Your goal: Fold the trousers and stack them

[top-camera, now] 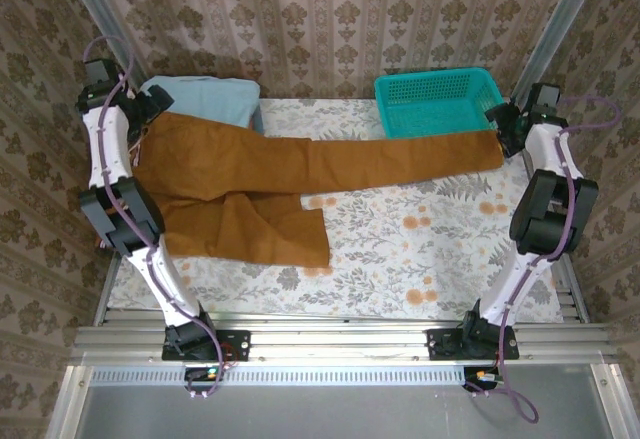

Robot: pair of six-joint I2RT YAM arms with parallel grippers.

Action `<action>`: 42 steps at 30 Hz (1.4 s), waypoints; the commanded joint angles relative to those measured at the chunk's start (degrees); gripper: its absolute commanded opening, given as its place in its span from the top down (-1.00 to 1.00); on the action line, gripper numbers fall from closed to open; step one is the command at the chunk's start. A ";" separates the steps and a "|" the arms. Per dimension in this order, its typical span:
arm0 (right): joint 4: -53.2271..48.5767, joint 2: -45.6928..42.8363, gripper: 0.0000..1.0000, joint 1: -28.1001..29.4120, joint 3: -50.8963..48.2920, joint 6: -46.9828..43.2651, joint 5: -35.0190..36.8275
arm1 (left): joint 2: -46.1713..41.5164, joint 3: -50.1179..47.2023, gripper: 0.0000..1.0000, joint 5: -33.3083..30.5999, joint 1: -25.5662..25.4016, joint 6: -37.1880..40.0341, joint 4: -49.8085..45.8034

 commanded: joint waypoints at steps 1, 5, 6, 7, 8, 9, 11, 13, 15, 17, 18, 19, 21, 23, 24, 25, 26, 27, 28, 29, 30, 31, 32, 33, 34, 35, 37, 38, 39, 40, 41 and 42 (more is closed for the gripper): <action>-3.73 -5.64 -0.62 3.54 -0.81 -6.95 3.01 | -7.54 -3.34 -0.99 -3.80 -4.32 3.45 0.16; -6.04 -9.17 -0.59 8.52 -4.14 -7.94 2.87 | -13.03 -10.84 -1.00 -5.59 -9.08 2.64 0.40; -6.48 -10.54 -0.59 11.48 -5.76 -8.74 2.60 | -15.07 -14.15 -1.00 -5.67 -10.36 2.44 1.97; -6.71 -12.07 -0.59 15.02 -7.56 -9.65 2.54 | -16.80 -17.10 -1.00 -5.62 -11.27 1.96 2.97; -6.97 -13.39 -0.58 18.37 -9.20 -10.18 2.48 | -18.38 -19.15 -0.99 -4.96 -11.53 1.72 3.58; -7.08 -14.68 -0.58 22.29 -11.85 -10.11 2.53 | -20.10 -21.32 -0.99 -4.82 -11.49 1.23 3.69; -5.20 -16.98 -0.58 30.17 -16.96 -8.31 1.86 | -23.72 -25.63 -0.99 -4.54 -11.38 1.00 4.29; -1.70 -17.29 -0.58 39.51 -21.39 -5.62 1.06 | -27.48 -30.97 -0.98 -3.32 -11.64 0.47 4.89; 0.05 -14.56 -0.57 47.16 -22.84 -3.15 -0.68 | -30.91 -36.60 -0.95 -2.43 -12.05 -0.50 5.43; 2.36 -10.84 -0.52 53.09 -23.66 -1.23 -1.20 | -34.78 -42.45 -0.93 -1.88 -12.47 -0.84 6.27; 2.48 -8.79 -0.48 55.69 -23.50 -0.42 -0.83 | -36.99 -45.76 -0.92 -2.24 -12.55 -1.55 6.61; 3.03 -7.20 -0.44 57.43 -23.41 -0.04 -0.99 | -38.83 -48.55 -0.91 -1.86 -12.62 -1.87 7.38; 1.80 -4.88 -0.40 59.74 -22.73 -0.36 -0.09 | -42.60 -54.16 -0.91 -1.80 -12.73 -2.25 7.58; 1.21 -3.93 -0.33 60.85 -22.96 -0.38 0.91 | -45.51 -57.90 -0.90 -1.49 -12.63 -1.54 7.08; 1.30 -3.61 -0.33 61.26 -23.11 -0.62 0.00 | -47.06 -59.47 -0.90 -1.61 -12.63 -1.74 6.93; 0.36 -3.33 -0.32 61.71 -23.06 -0.69 0.25 | -48.39 -60.89 -0.90 -1.09 -12.62 -1.80 7.20; -0.24 -3.11 -0.30 62.15 -23.02 -0.74 0.77 | -49.46 -61.83 -0.90 -0.85 -12.61 -1.81 7.33; 0.32 -2.93 -0.27 62.49 -23.35 -0.71 0.06 | -50.35 -62.58 -0.90 -0.57 -12.61 -1.83 7.30; 2.16 -3.03 -0.20 62.67 -24.37 -0.14 -1.62 | -50.97 -63.01 -0.90 -0.53 -12.52 -1.60 7.09; 4.18 -3.23 -0.12 62.86 -25.37 0.55 -3.12 | -51.32 -63.29 -0.90 -0.64 -12.49 -1.40 6.91; 5.45 -3.55 -0.03 63.22 -25.98 1.08 -4.18 | -51.61 -63.47 -0.90 -0.73 -12.41 -1.08 6.75; 5.70 -3.68 0.06 63.43 -25.98 1.28 -4.59 | -51.71 -63.56 -0.90 -0.67 -12.16 -1.02 6.63; 6.01 -3.90 0.16 63.66 -25.95 1.23 -5.03 | -51.80 -63.66 -0.90 -0.35 -11.89 -0.77 6.64; 6.01 -3.96 0.25 63.71 -25.95 1.14 -5.54 | -51.73 -63.66 -0.90 -0.21 -11.58 -0.58 6.64; 6.13 -4.05 0.29 63.65 -26.06 1.32 -5.98 | -51.77 -63.65 -0.90 -0.08 -11.37 -0.55 6.76; 5.98 -4.21 0.30 63.54 -26.08 1.42 -5.83 | -51.80 -63.62 -0.90 0.24 -11.09 -0.52 6.87; 5.52 -4.37 0.45 63.55 -26.04 1.04 -5.97 | -51.80 -63.43 -0.89 0.79 -10.66 -0.52 6.97; 5.70 -4.76 0.64 63.55 -26.26 1.02 -6.07 | -51.88 -63.23 -0.89 0.93 -10.55 -0.44 6.95; 6.19 -5.27 0.75 63.55 -26.71 1.02 -6.23 | -52.04 -63.13 -0.89 1.02 -10.51 -0.32 6.99; 6.15 -5.80 0.89 63.48 -26.89 1.07 -6.17 | -52.07 -63.04 -0.88 1.11 -10.39 -0.40 7.02; 6.05 -6.51 1.00 63.47 -27.07 1.06 -5.83 | -52.15 -62.91 -0.87 1.24 -10.28 -0.41 6.95; 6.09 -7.35 1.00 63.36 -27.41 1.13 -5.23 | -52.15 -62.76 -0.85 1.53 -10.18 -0.33 6.90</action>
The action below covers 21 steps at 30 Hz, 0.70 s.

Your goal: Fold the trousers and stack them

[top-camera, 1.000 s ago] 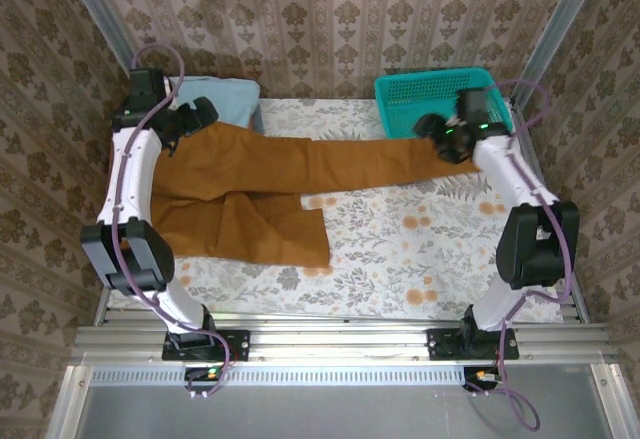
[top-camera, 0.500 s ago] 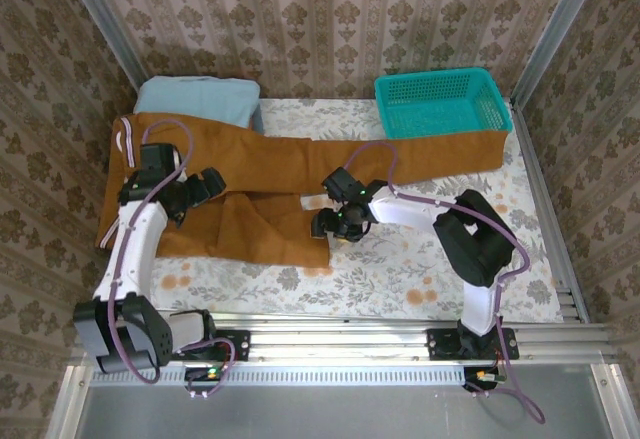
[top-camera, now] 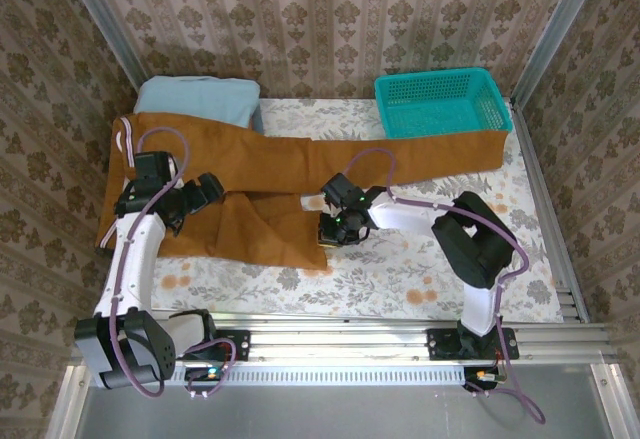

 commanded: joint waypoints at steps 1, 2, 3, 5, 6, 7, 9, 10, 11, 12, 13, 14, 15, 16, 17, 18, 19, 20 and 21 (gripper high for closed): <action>0.47 -4.31 1.00 0.06 -1.55 0.82 0.49 | -1.19 0.57 -0.84 1.62 0.64 0.71 -0.04; 0.77 -5.52 1.00 -0.05 -2.11 0.89 0.97 | -1.27 0.76 -0.83 1.64 0.66 0.69 -0.03; 0.70 -6.83 1.00 -0.30 -2.62 0.96 1.64 | -1.40 0.83 -0.81 1.89 0.74 0.77 0.19; -0.07 -9.44 1.00 -0.71 -3.57 1.02 3.98 | -1.29 1.02 -0.78 2.02 0.92 0.67 0.32; -0.49 -10.74 1.00 -0.90 -4.02 1.00 4.63 | -1.21 1.12 -0.75 2.43 1.01 0.75 0.48; -1.33 -11.95 1.00 -1.01 -4.29 0.93 5.79 | -1.14 1.21 -0.73 2.51 1.07 0.80 0.56; -3.25 -15.50 1.00 -1.35 -5.32 0.65 8.34 | -1.12 1.12 -0.70 2.90 1.10 0.63 1.08; -4.11 -17.43 1.00 -1.66 -5.83 0.74 9.42 | -0.98 1.20 -0.67 3.08 1.17 0.53 1.21; -5.35 -20.06 1.00 -2.33 -6.68 0.77 10.43 | -0.86 1.26 -0.66 3.28 1.15 0.49 1.32; -6.80 -23.48 1.00 -3.04 -7.64 0.87 12.27 | -0.79 1.36 -0.65 3.39 1.11 0.44 1.45; -8.54 -27.37 1.00 -3.75 -8.25 0.75 14.03 | -0.77 1.36 -0.66 3.44 1.09 0.34 1.67; -10.71 -31.11 1.00 -4.35 -8.43 0.38 15.53 | -0.67 1.49 -0.66 3.48 1.02 0.27 1.86; -14.10 -34.77 1.00 -4.93 -8.11 -0.18 17.33 | -0.64 1.58 -0.66 3.40 1.02 0.39 2.04; -17.06 -38.22 1.00 -5.58 -7.40 -0.97 18.73 | -0.34 1.96 -0.66 3.40 1.04 0.48 1.97; -19.69 -40.77 1.00 -6.23 -6.46 -1.67 19.60 | -0.04 2.27 -0.66 3.48 1.01 0.46 2.04; -22.74 -43.30 1.00 -7.33 -5.41 -2.36 20.80 | 0.26 2.74 -0.66 3.57 0.97 0.53 2.14; -25.74 -45.47 1.00 -8.82 -4.27 -3.27 21.36 | 0.57 3.04 -0.66 3.70 0.91 0.37 2.34; -27.96 -47.19 1.00 -11.05 -3.62 -4.13 21.65 | 0.87 3.32 -0.66 3.79 0.75 0.27 2.39; -30.53 -48.95 1.00 -14.07 -3.00 -5.36 22.17 | 1.12 3.70 -0.66 3.91 0.65 0.04 2.54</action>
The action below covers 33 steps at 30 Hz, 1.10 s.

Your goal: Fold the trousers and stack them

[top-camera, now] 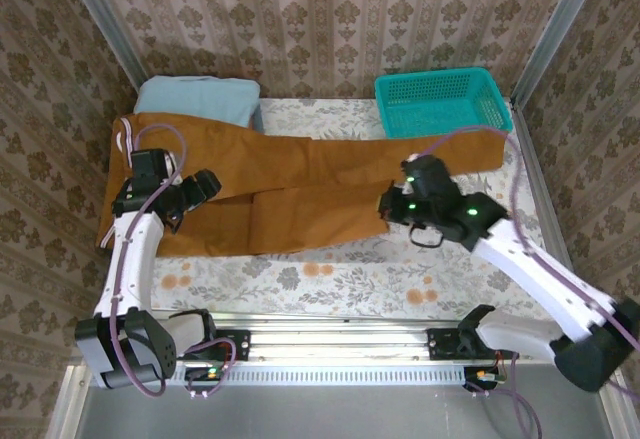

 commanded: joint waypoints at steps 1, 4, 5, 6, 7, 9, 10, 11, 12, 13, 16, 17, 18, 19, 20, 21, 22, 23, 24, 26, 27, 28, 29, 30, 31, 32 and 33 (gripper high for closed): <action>-14.33 -5.10 1.00 -7.80 2.60 -4.77 6.51 | 0.93 2.66 -0.65 1.10 -0.36 -0.31 1.40; -19.05 -8.29 1.00 -21.46 2.83 -10.22 7.00 | 1.18 3.28 -0.65 0.86 -1.57 -0.89 2.00; -19.44 -8.72 1.00 -26.08 2.51 -11.30 6.12 | 1.30 3.39 -0.65 0.67 -2.06 -1.07 2.10; -18.94 -8.98 1.00 -31.30 1.69 -12.27 4.65 | 1.66 3.48 -0.65 0.58 -2.69 -1.23 2.42; -17.85 -8.86 1.00 -35.82 0.76 -12.83 2.90 | 2.09 3.65 -0.65 0.51 -3.37 -1.39 2.54; -15.49 -7.64 1.00 -41.48 -0.80 -13.88 1.47 | 3.06 4.26 -0.65 0.40 -4.75 -1.71 2.58; -15.29 -6.64 1.00 -43.90 -0.91 -14.79 1.78 | 3.53 4.62 -0.65 0.34 -5.52 -1.84 2.47; -14.98 -5.90 1.00 -45.74 -1.12 -15.59 2.51 | 3.77 4.86 -0.65 0.14 -6.04 -1.81 2.38; -14.48 -5.20 1.00 -48.31 -1.40 -16.46 3.38 | 3.98 5.08 -0.65 -0.03 -6.59 -1.74 2.29; -13.81 -4.52 1.00 -51.28 -1.57 -17.03 4.59 | 4.14 5.24 -0.65 -0.40 -7.06 -1.66 2.28; -12.14 -1.86 1.00 -58.61 -1.43 -16.71 3.31 | 4.86 5.27 -0.65 -0.65 -8.10 -1.68 2.50; -11.49 -0.33 1.00 -59.59 -1.03 -16.27 4.26 | 5.33 5.34 -0.65 -0.73 -8.46 -1.77 2.63; -11.64 1.27 1.00 -60.84 0.16 -15.75 4.80 | 5.77 5.46 -0.65 -0.76 -8.80 -2.01 2.51; -11.18 2.29 1.00 -62.45 0.89 -15.54 4.53 | 5.98 5.64 -0.65 -0.59 -9.10 -2.07 2.46; -10.70 3.46 1.00 -63.70 1.49 -15.04 4.81 | 6.03 5.55 -0.65 -0.69 -9.76 -1.99 2.61; -10.64 4.95 0.96 -64.73 2.01 -14.14 5.33 | 6.03 5.32 -0.66 -1.27 -10.55 -1.96 2.63; -10.25 6.22 0.92 -65.00 2.26 -13.71 5.68 | 6.18 5.13 -0.67 -1.61 -11.27 -1.80 2.64; -10.17 7.80 0.81 -65.08 2.80 -13.21 6.41 | 6.35 4.82 -0.67 -1.68 -11.90 -1.77 2.65; -10.66 8.88 0.42 -65.01 3.43 -12.81 6.98 | 6.46 4.52 -0.69 -1.87 -12.35 -1.95 2.40; -10.33 8.69 0.00 -63.60 3.48 -13.04 7.08 | 6.00 2.72 -0.71 -2.02 -13.59 -2.92 3.23; -10.39 7.85 -0.01 -61.94 3.29 -13.06 7.49 | 5.60 1.40 -0.72 -1.93 -14.60 -3.39 4.04; -10.50 6.85 -0.01 -60.02 3.08 -12.81 7.74 | 5.42 0.46 -0.73 -2.33 -15.65 -3.78 4.43; -10.45 5.61 -0.02 -57.45 2.49 -12.35 7.61 | 5.32 -0.56 -0.74 -2.90 -17.05 -4.17 4.71; -10.33 4.34 -0.03 -54.19 1.75 -11.86 7.47 | 5.40 -1.61 -0.74 -3.15 -18.45 -4.49 5.23; -10.41 3.56 -0.03 -50.25 1.22 -10.67 8.56 | 5.62 -2.46 -0.75 -3.64 -19.64 -4.89 5.64; -9.56 2.64 0.00 -44.31 0.21 -9.22 9.58 | 5.95 -3.53 -0.75 -4.33 -21.18 -5.42 6.39; -8.07 2.60 0.02 -37.95 -1.02 -7.50 9.24 | 6.39 -4.66 -0.76 -4.60 -22.42 -5.93 7.66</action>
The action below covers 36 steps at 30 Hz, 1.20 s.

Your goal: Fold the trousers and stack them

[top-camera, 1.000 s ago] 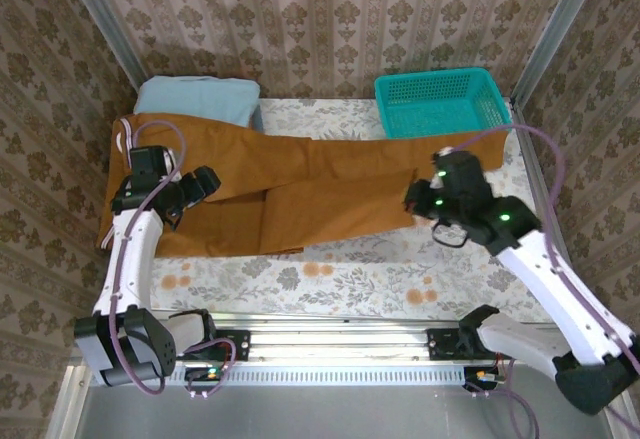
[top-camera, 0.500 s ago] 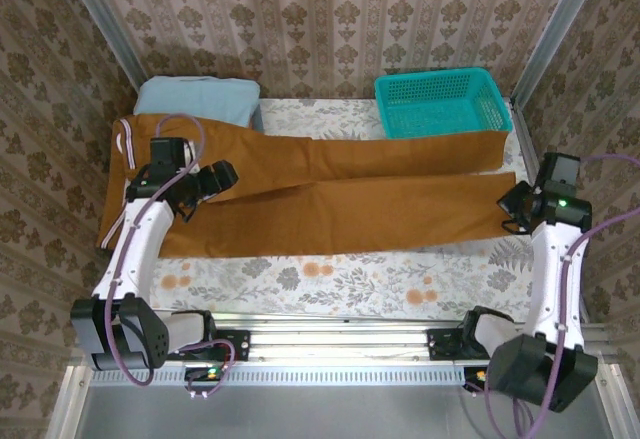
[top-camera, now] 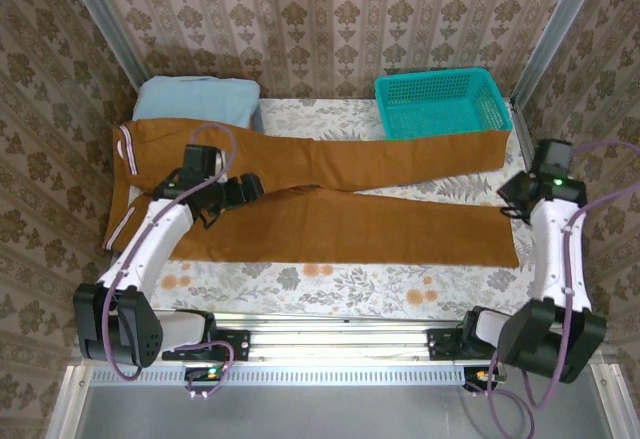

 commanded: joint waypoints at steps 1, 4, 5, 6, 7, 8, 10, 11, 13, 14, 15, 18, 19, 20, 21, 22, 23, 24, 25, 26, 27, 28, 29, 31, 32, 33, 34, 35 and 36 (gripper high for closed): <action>2.88 -1.51 0.06 16.07 -2.73 5.97 1.29 | 0.71 -3.42 -0.76 -2.01 -3.53 -3.09 3.34; 10.47 5.67 0.35 32.86 -4.83 12.16 -1.62 | 2.20 -6.88 -0.76 -2.32 -6.23 -5.63 8.30; 13.79 9.44 0.51 37.45 -4.93 13.12 -3.10 | 2.71 -7.96 -0.76 -2.68 -7.07 -6.71 10.01; 15.00 13.81 0.70 41.40 -3.98 14.12 -2.73 | 3.12 -9.11 -0.75 -2.50 -8.10 -7.42 12.18; 15.53 17.85 0.81 44.24 -2.65 14.59 -2.58 | 3.49 -9.99 -0.75 -2.91 -9.15 -8.11 13.76; 16.46 22.13 0.91 46.69 -1.19 14.16 -3.94 | 3.99 -10.92 -0.75 -3.83 -10.57 -9.22 15.21; 16.91 27.91 1.00 48.75 0.78 14.27 -5.37 | 5.07 -12.48 -0.75 -4.59 -13.13 -10.03 17.99; 17.51 30.15 1.00 48.88 0.86 14.23 -6.63 | 5.68 -13.15 -0.75 -5.32 -14.54 -11.19 18.48; 17.68 31.65 1.00 48.81 -0.18 14.01 -6.92 | 6.72 -14.75 -0.72 -5.75 -16.44 -12.96 20.09; 17.33 31.58 1.00 48.67 -0.99 13.58 -6.63 | 6.87 -15.54 -0.72 -6.89 -17.74 -13.94 20.26; 17.00 31.02 1.00 48.34 -2.13 13.08 -6.32 | 6.95 -16.62 -0.72 -7.85 -19.15 -15.10 20.66; 17.34 28.38 1.00 45.42 -7.36 12.52 -7.41 | 7.43 -20.36 -0.71 -9.11 -23.92 -20.23 23.18; 17.47 27.37 1.00 44.02 -9.07 12.30 -8.22 | 7.80 -21.09 -0.70 -9.64 -25.84 -22.04 23.28; 17.49 26.25 1.00 42.21 -11.05 11.91 -8.97 | 8.05 -21.96 -0.70 -10.60 -28.18 -24.21 23.58; 17.40 24.99 1.00 40.08 -13.15 11.52 -9.69 | 8.18 -22.76 -0.70 -11.80 -30.82 -26.42 23.84; 17.52 23.79 1.00 38.00 -14.62 11.10 -10.54 | 8.40 -23.29 -0.70 -12.56 -32.97 -28.37 23.93; 17.32 22.49 1.00 35.44 -16.10 10.39 -11.50 | 8.77 -23.78 -0.70 -12.89 -35.72 -30.47 24.58; 17.03 21.01 1.00 33.04 -17.13 9.69 -12.12 | 9.33 -24.16 -0.70 -12.83 -38.05 -32.51 25.49; 16.37 19.82 1.00 31.15 -17.62 8.87 -12.06 | 10.14 -24.23 -0.70 -12.81 -39.96 -34.06 25.96; 15.23 18.80 1.00 29.13 -17.77 8.10 -11.51 | 11.44 -23.90 -0.70 -12.61 -42.09 -35.47 26.61; 14.58 17.91 1.00 27.19 -17.95 7.19 -11.58 | 12.78 -23.15 -0.70 -12.38 -44.12 -36.35 27.00; 13.97 17.25 1.00 25.29 -17.96 6.43 -11.84 | 14.29 -22.22 -0.70 -12.04 -45.66 -36.93 26.97; 13.50 16.85 1.00 23.87 -18.09 5.92 -11.74 | 16.10 -20.86 -0.70 -11.63 -47.32 -37.42 26.97; 12.49 16.15 1.00 20.50 -18.31 4.91 -11.63 | 19.06 -18.07 -0.70 -10.62 -50.03 -37.80 26.59; 12.05 15.70 1.00 18.70 -18.52 4.64 -11.56 | 20.24 -16.68 -0.70 -9.99 -51.52 -37.99 26.24; 11.74 15.24 1.00 16.74 -19.00 4.37 -11.56 | 21.12 -15.15 -0.70 -9.66 -53.00 -38.00 25.29; 11.77 14.44 1.00 15.34 -19.50 4.27 -11.63 | 21.28 -13.92 -0.69 -9.57 -53.93 -37.64 23.85; 11.78 13.91 1.00 13.61 -20.23 4.11 -11.65 | 20.98 -12.77 -0.69 -9.69 -54.75 -36.99 21.46; 11.95 12.12 1.00 12.19 -21.00 3.86 -11.54 | 20.04 -12.09 -0.68 -10.06 -55.14 -36.36 19.15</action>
